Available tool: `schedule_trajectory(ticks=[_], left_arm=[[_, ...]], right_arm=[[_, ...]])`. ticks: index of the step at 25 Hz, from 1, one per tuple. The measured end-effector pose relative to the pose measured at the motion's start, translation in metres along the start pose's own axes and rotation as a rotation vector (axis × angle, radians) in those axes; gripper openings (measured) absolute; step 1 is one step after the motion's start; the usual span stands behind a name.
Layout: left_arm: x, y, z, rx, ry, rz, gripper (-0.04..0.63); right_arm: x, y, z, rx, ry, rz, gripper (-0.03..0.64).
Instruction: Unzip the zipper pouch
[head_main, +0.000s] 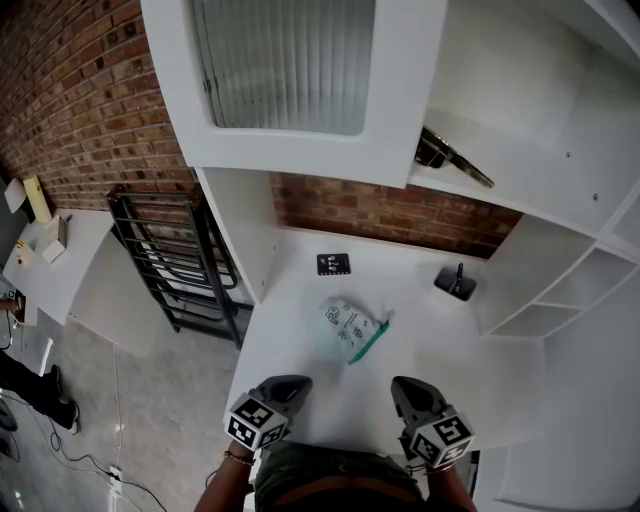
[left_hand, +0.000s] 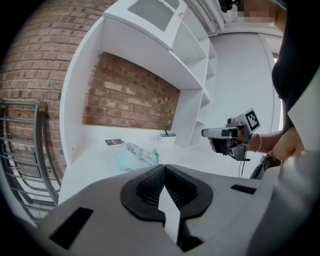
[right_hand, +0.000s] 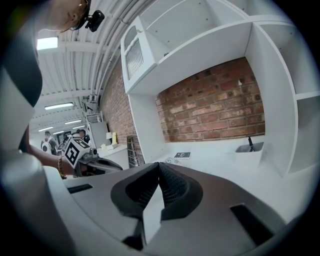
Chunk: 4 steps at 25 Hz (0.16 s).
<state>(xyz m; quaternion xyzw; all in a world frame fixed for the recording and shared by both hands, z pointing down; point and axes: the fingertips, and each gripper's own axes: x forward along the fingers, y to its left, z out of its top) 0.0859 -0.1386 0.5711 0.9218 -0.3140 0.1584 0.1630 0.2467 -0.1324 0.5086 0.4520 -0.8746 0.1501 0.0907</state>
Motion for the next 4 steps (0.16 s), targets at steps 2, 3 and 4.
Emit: schedule_trajectory(ticks=[2,3,4], left_arm=[[-0.0007,0.001,-0.0007,-0.011,-0.002,0.001,0.005],[-0.0011,0.0009,-0.001,-0.022,-0.004,-0.001,0.005],[-0.0014,0.0008,-0.0012,-0.034,-0.007,-0.004,0.005]], right_arm=[[0.0009,-0.0006,-0.0012,0.008,-0.011,-0.003,0.001],[0.0014,-0.0013,-0.0019,0.013,-0.02,-0.006,0.001],[0.002,-0.002,-0.0027,0.018,-0.029,-0.009,0.001]])
